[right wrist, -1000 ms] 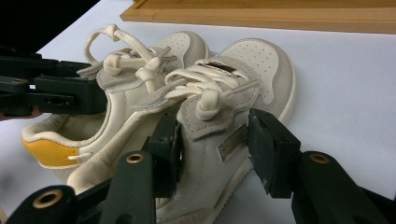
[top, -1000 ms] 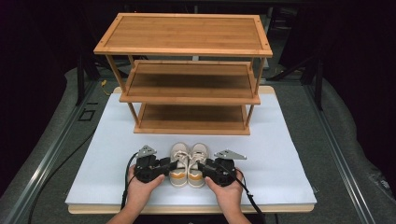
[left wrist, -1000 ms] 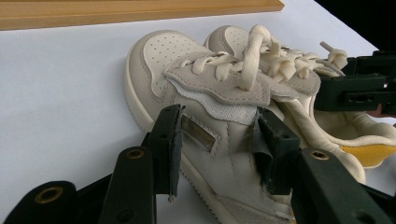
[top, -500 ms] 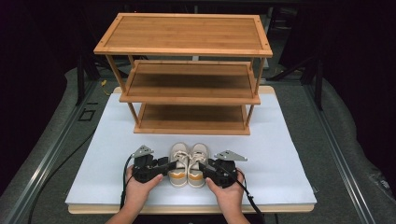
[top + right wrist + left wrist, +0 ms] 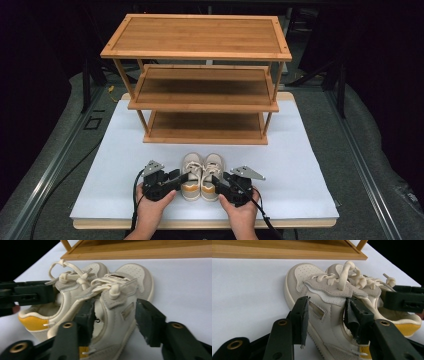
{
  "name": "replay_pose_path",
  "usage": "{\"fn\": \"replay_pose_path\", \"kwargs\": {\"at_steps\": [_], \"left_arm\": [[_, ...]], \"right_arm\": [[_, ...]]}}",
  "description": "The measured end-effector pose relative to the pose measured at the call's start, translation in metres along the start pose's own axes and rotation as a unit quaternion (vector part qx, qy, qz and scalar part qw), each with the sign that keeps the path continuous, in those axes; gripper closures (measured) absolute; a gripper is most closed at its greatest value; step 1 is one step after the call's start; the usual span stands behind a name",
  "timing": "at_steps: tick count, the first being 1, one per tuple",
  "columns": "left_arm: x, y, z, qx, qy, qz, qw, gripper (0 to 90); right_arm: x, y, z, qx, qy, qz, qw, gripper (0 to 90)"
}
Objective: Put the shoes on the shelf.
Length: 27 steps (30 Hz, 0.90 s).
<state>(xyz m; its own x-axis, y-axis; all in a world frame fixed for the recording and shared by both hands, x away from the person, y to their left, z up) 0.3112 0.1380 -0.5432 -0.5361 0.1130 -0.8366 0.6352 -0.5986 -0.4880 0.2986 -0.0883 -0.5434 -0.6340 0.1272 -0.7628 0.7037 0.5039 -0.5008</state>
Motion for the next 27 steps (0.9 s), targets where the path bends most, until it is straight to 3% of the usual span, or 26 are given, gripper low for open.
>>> {"fn": "replay_pose_path", "kwargs": {"at_steps": [4, 9, 14, 16, 20, 27], "left_arm": [[0.002, 0.001, 0.001, -0.002, 0.005, 0.009, 0.9999, 57.4], [0.004, 0.002, -0.001, 0.006, -0.006, 0.020, 0.9998, 56.6], [0.006, 0.004, -0.001, 0.004, -0.017, 0.027, 0.9995, 54.3], [0.008, 0.006, -0.001, 0.003, -0.024, 0.028, 0.9993, 53.1], [0.011, 0.010, 0.001, -0.006, -0.039, 0.030, 0.9988, 50.8], [0.013, 0.009, 0.001, -0.010, -0.044, 0.042, 0.9981, 51.9]], "right_arm": [[0.001, 0.003, -0.003, -0.003, 0.008, 0.011, 0.9999, 49.1], [0.001, 0.003, -0.001, 0.006, 0.018, 0.030, 0.9994, 54.3], [0.003, 0.005, -0.002, 0.007, 0.024, 0.045, 0.9987, 53.1], [0.004, 0.005, -0.001, 0.010, 0.020, 0.041, 0.9989, 54.4], [0.005, 0.006, 0.001, 0.001, 0.036, 0.043, 0.9984, 53.8], [0.009, 0.005, 0.000, 0.010, 0.040, 0.044, 0.9982, 54.1]]}}
Point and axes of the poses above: each handheld gripper's, and its own axes: y roughly forward along the jaws, x roughly out of its underside, z roughly to its right, the point moved 3 cm from there along y, roughly forward along the jaws, and after that the axes turned 7 degrees about y, right-handed, at the moved point
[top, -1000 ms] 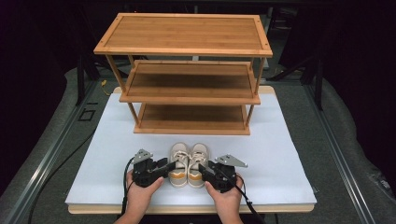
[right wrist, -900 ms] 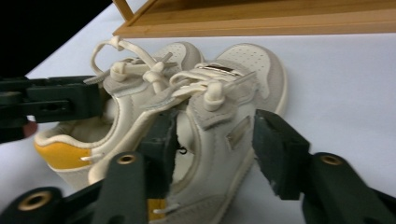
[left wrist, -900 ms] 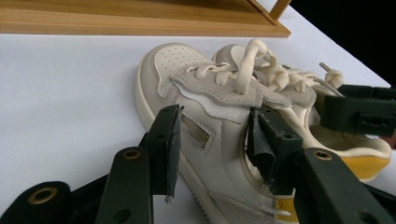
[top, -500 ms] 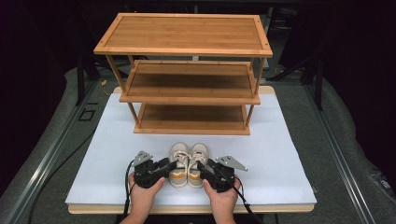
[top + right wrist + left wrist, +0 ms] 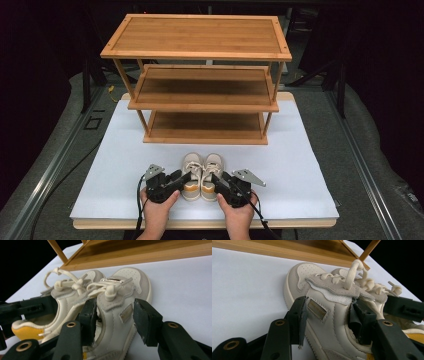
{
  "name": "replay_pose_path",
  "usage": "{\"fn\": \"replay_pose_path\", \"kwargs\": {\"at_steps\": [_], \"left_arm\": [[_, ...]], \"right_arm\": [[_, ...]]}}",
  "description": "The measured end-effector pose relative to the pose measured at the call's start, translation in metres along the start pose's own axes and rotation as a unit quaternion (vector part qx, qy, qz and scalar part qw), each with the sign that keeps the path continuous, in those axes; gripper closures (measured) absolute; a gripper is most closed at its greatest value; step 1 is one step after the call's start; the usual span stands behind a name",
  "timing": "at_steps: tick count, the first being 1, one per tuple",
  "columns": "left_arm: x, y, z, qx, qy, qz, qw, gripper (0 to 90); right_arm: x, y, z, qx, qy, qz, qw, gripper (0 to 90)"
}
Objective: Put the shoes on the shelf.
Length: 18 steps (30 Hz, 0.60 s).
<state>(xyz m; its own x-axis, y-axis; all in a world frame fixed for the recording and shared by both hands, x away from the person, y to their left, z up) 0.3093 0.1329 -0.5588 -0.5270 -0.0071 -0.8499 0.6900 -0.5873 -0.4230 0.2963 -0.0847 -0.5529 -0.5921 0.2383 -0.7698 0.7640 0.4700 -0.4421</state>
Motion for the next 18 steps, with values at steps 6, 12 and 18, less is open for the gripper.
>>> {"fn": "replay_pose_path", "kwargs": {"at_steps": [6, 12, 18], "left_arm": [[0.0005, 0.0004, 0.0008, -0.002, 0.000, 0.003, 1.0000, 52.5], [0.0004, 0.0007, 0.0011, -0.003, 0.007, 0.002, 1.0000, 52.7], [0.0002, 0.0006, 0.0016, -0.005, 0.009, 0.001, 1.0000, 52.8]], "right_arm": [[0.0025, 0.0025, 0.0013, -0.005, 0.002, -0.002, 1.0000, 53.2], [0.0040, 0.0036, 0.0005, -0.001, 0.006, 0.001, 1.0000, 53.3], [0.0053, 0.0034, -0.0006, 0.003, -0.002, 0.009, 1.0000, 53.7]]}}
Point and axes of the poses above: each handheld gripper's, and its own axes: y roughly forward along the jaws, x roughly out of its underside, z roughly to its right, the point moved 3 cm from there along y, roughly forward along the jaws, and after that the axes turned 7 degrees about y, right-handed, at the moved point
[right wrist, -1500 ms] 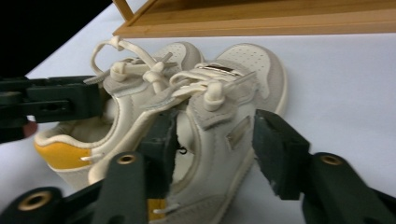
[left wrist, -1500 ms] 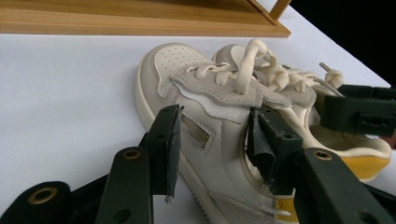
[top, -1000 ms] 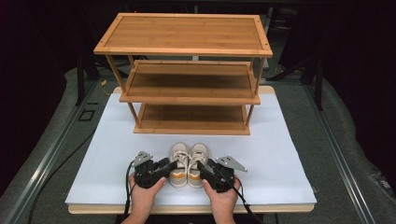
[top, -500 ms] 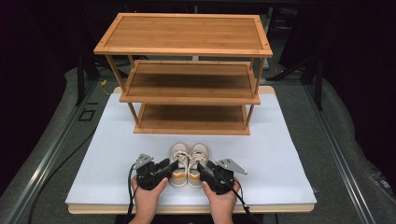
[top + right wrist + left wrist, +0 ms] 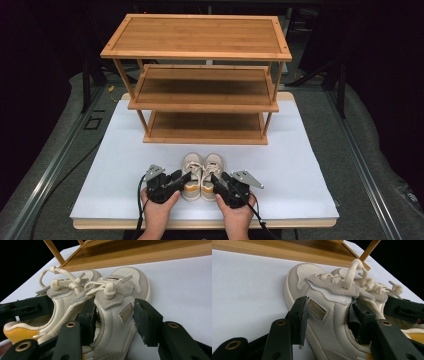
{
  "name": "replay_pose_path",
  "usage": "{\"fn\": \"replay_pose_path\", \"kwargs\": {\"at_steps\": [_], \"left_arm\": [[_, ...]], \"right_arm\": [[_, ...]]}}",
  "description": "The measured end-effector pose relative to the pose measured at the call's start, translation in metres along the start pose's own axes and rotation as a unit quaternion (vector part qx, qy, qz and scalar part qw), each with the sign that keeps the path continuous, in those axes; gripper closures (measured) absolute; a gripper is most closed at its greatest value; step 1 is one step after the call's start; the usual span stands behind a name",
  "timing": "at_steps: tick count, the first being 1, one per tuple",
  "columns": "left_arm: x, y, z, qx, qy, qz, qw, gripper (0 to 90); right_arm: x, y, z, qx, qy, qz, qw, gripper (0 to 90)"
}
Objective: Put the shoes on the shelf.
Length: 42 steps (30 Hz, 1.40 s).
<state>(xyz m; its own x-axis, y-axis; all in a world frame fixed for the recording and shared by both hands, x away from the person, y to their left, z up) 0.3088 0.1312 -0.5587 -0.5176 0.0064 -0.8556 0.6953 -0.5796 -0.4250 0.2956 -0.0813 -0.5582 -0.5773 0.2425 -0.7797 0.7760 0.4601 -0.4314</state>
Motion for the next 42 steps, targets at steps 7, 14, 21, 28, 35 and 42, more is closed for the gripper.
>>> {"fn": "replay_pose_path", "kwargs": {"at_steps": [7, 14, 21, 28, 35, 42], "left_arm": [[0.0017, 0.0001, 0.0009, -0.004, -0.005, 0.012, 0.9999, 53.5], [0.0045, 0.0001, 0.0017, -0.009, -0.019, 0.026, 0.9994, 53.3], [0.0044, 0.0004, 0.0011, -0.005, -0.020, 0.026, 0.9995, 54.1], [0.0040, 0.0002, 0.0018, -0.008, -0.021, 0.025, 0.9994, 55.5], [0.0027, -0.0003, 0.0031, -0.008, -0.022, 0.019, 0.9996, 56.0], [0.0004, -0.0018, 0.0027, -0.001, -0.028, 0.016, 0.9995, 56.3]], "right_arm": [[-0.0011, 0.0003, -0.0009, 0.003, -0.001, -0.003, 1.0000, 54.5], [-0.0008, 0.0004, -0.0019, 0.011, -0.005, -0.002, 0.9999, 55.0], [-0.0004, 0.0009, -0.0015, 0.010, -0.001, 0.003, 0.9999, 55.9], [-0.0001, 0.0010, -0.0025, 0.011, 0.012, 0.006, 0.9998, 57.5], [-0.0014, 0.0001, -0.0037, 0.017, 0.017, 0.004, 0.9997, 58.1], [-0.0028, -0.0020, -0.0038, 0.015, 0.028, 0.006, 0.9995, 58.3]]}}
Point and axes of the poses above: each handheld gripper's, and its own axes: y roughly forward along the jaws, x roughly out of its underside, z roughly to its right, the point moved 3 cm from there along y, roughly forward along the jaws, and after that the axes turned 7 degrees about y, right-handed, at the moved point
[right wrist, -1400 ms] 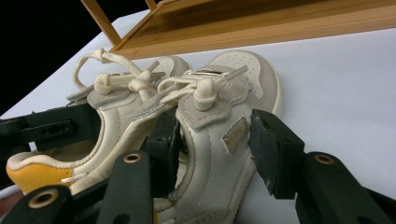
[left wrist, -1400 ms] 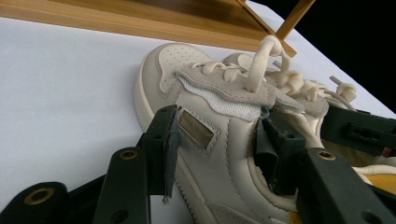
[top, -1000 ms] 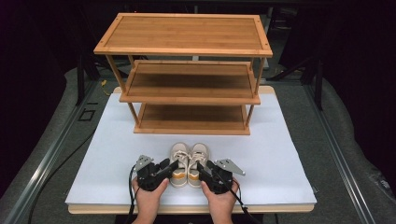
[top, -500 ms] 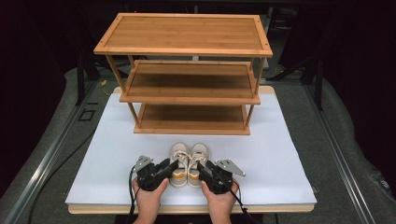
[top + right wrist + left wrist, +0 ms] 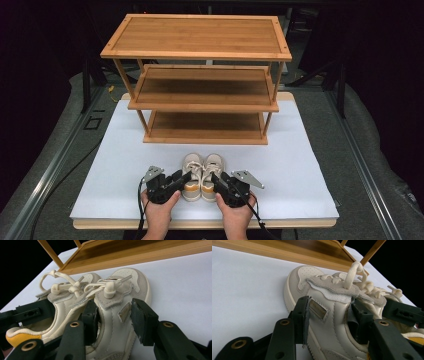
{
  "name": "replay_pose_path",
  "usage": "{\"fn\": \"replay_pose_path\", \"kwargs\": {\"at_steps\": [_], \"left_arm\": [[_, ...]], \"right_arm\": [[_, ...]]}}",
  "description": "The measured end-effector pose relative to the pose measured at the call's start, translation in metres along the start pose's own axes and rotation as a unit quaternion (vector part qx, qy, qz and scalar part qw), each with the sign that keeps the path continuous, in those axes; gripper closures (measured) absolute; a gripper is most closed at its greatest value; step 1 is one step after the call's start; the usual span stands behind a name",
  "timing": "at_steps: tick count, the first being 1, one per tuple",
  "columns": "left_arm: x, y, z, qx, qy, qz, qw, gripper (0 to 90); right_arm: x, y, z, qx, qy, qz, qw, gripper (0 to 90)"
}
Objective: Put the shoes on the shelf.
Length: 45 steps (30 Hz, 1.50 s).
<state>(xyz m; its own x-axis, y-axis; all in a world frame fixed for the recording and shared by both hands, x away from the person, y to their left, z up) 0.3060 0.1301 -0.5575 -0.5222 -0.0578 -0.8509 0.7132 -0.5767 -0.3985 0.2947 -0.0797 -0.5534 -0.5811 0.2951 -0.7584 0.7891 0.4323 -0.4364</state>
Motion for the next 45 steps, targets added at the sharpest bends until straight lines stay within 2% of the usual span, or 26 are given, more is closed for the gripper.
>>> {"fn": "replay_pose_path", "kwargs": {"at_steps": [6, 7, 9, 10, 12, 13, 14, 15, 16, 18, 19, 24, 25, 28, 31, 33, 35, 45], "left_arm": [[-0.007, -0.004, 0.001, 0.000, 0.001, 0.005, 1.0000, 56.3], [-0.009, -0.005, 0.002, -0.001, 0.003, 0.005, 1.0000, 56.3], [-0.012, -0.006, 0.003, -0.001, 0.004, 0.007, 1.0000, 56.3], [-0.013, -0.007, 0.003, -0.001, 0.006, 0.006, 1.0000, 56.3], [-0.016, -0.008, 0.003, 0.000, 0.004, 0.009, 0.9999, 56.3], [-0.017, -0.008, 0.003, 0.001, 0.004, 0.010, 0.9999, 56.3], [-0.019, -0.009, 0.003, 0.002, 0.003, 0.009, 1.0000, 56.3], [-0.020, -0.009, 0.003, 0.002, 0.005, 0.010, 0.9999, 56.3], [-0.021, -0.010, 0.004, 0.001, 0.004, 0.011, 0.9999, 56.3], [-0.023, -0.011, 0.004, 0.002, 0.004, 0.011, 0.9999, 56.4], [-0.026, -0.012, 0.005, 0.002, 0.005, 0.011, 0.9999, 56.4], [-0.035, -0.016, 0.007, 0.004, 0.007, 0.014, 0.9999, 56.5], [-0.037, -0.017, 0.008, 0.004, 0.008, 0.015, 0.9998, 56.5], [-0.043, -0.019, 0.010, 0.005, 0.011, 0.017, 0.9998, 56.5], [-0.050, -0.019, 0.013, 0.006, 0.016, 0.017, 0.9997, 56.5], [-0.054, -0.019, 0.015, 0.007, 0.017, 0.018, 0.9997, 56.6], [-0.057, -0.020, 0.015, 0.008, 0.016, 0.020, 0.9996, 56.5], [-0.071, -0.022, 0.015, 0.013, 0.012, 0.025, 0.9995, 56.7]], "right_arm": [[-0.004, -0.003, -0.004, -0.008, 0.002, -0.001, 1.0000, 58.3], [-0.005, -0.002, -0.005, -0.010, 0.004, 0.009, 0.9999, 58.3], [-0.008, -0.005, -0.006, -0.021, 0.002, -0.002, 0.9998, 58.3], [-0.009, -0.004, -0.007, -0.005, 0.001, 0.006, 1.0000, 58.3], [-0.012, -0.005, -0.009, -0.013, -0.001, 0.003, 0.9999, 58.3], [-0.013, -0.005, -0.010, -0.003, -0.001, 0.007, 1.0000, 58.3], [-0.014, -0.005, -0.011, -0.011, -0.001, 0.011, 0.9999, 58.3], [-0.016, -0.007, -0.012, -0.010, -0.004, 0.004, 0.9999, 58.3], [-0.017, -0.006, -0.013, -0.010, -0.003, 0.014, 0.9998, 58.3], [-0.020, -0.008, -0.015, -0.008, -0.006, 0.006, 0.9999, 58.3], [-0.021, -0.008, -0.016, -0.006, -0.005, 0.012, 0.9999, 58.3], [-0.029, -0.013, -0.020, -0.017, -0.006, 0.006, 0.9998, 58.3], [-0.030, -0.012, -0.021, -0.011, -0.006, 0.013, 0.9998, 58.3], [-0.035, -0.015, -0.025, -0.014, -0.011, 0.018, 0.9997, 58.3], [-0.041, -0.019, -0.026, -0.020, -0.012, 0.012, 0.9997, 58.3], [-0.046, -0.020, -0.027, -0.015, -0.012, 0.017, 0.9997, 58.3], [-0.049, -0.020, -0.028, -0.016, -0.012, 0.024, 0.9995, 58.2], [-0.064, -0.022, -0.034, -0.019, -0.013, 0.024, 0.9995, 58.2]]}}
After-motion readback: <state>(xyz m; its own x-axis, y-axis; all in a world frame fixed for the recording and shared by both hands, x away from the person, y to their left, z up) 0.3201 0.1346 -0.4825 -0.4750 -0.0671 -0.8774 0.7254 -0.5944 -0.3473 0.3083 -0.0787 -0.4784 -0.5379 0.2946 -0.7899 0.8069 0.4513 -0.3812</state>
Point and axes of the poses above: each handheld gripper's, and its own axes: y roughly forward along the jaws, x roughly out of its underside, z roughly to its right, the point moved 3 cm from there along y, roughly forward along the jaws, and after that the axes turned 7 degrees about y, right-handed, at the moved point
